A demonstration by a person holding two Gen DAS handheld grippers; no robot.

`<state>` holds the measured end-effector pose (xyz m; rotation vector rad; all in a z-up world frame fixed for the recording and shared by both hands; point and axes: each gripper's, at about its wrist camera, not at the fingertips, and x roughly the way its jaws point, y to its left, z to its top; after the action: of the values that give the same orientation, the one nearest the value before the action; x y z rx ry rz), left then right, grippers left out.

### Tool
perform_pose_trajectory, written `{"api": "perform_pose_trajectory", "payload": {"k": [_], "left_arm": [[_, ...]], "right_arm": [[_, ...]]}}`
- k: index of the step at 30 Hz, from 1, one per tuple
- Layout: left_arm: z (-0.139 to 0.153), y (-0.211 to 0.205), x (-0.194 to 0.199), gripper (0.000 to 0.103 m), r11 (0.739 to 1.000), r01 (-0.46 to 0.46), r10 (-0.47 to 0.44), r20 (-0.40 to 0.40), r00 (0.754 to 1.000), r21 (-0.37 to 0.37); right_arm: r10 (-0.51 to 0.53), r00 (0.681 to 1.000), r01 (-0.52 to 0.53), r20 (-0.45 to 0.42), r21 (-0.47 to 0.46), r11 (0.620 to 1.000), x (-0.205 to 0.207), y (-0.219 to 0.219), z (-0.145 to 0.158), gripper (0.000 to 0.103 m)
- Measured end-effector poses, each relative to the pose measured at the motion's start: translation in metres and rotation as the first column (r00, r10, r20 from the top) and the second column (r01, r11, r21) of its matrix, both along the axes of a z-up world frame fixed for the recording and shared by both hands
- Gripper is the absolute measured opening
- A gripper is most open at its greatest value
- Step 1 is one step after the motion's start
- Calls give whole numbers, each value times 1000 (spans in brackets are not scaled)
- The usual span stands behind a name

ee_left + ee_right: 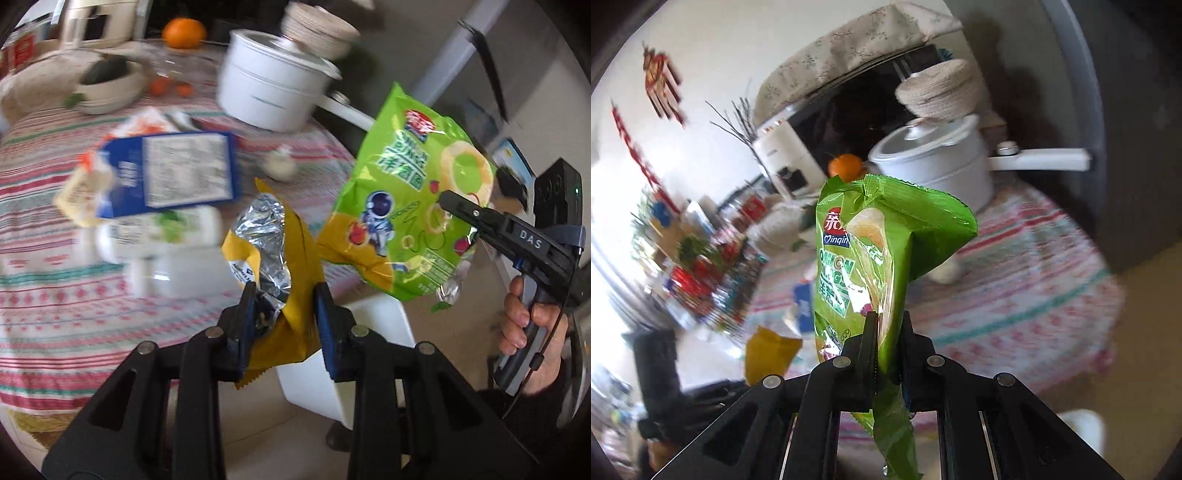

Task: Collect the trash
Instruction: 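Carry both items over the white bin and open both tools to drop them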

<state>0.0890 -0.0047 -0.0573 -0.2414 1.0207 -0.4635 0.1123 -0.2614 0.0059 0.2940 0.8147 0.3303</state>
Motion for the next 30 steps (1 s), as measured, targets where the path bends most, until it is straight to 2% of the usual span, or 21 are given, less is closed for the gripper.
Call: {"api": "perform_pose_trajectory", "payload": {"k": [4,8,12,16,19,23,30], "left_arm": [[-23,-63,-7,33,989,145,-144,-48,988,20],[-54,-121,-19,33,959,273,-265,-90,960,82],[-83,-162,-28,34,926,355,-342,-117,933,130],[-101,-185,-30,46,896,411,-392,-136,910,168],[-98,-191,-29,62,896,404,-386,-127,914,185],[-88,-187,-23,65,912,368,-350,-123,929,181],[-70,-150,-21,71,927,283,-277,-59,959,247]], "right_arm": [[-69,997,66,-24,-117,991,-33,-40,-9,11],[-104,993,92,-52,-192,977,-57,-73,-26,11],[-130,985,99,-111,-245,964,-78,-98,-53,11],[-156,976,104,-151,-307,946,-90,-116,-74,11],[-173,970,106,-173,-340,934,-97,-130,-84,11],[-176,964,92,-198,-375,923,-99,-134,-88,11],[-132,961,25,-244,-398,917,-101,-124,-98,12]]}}
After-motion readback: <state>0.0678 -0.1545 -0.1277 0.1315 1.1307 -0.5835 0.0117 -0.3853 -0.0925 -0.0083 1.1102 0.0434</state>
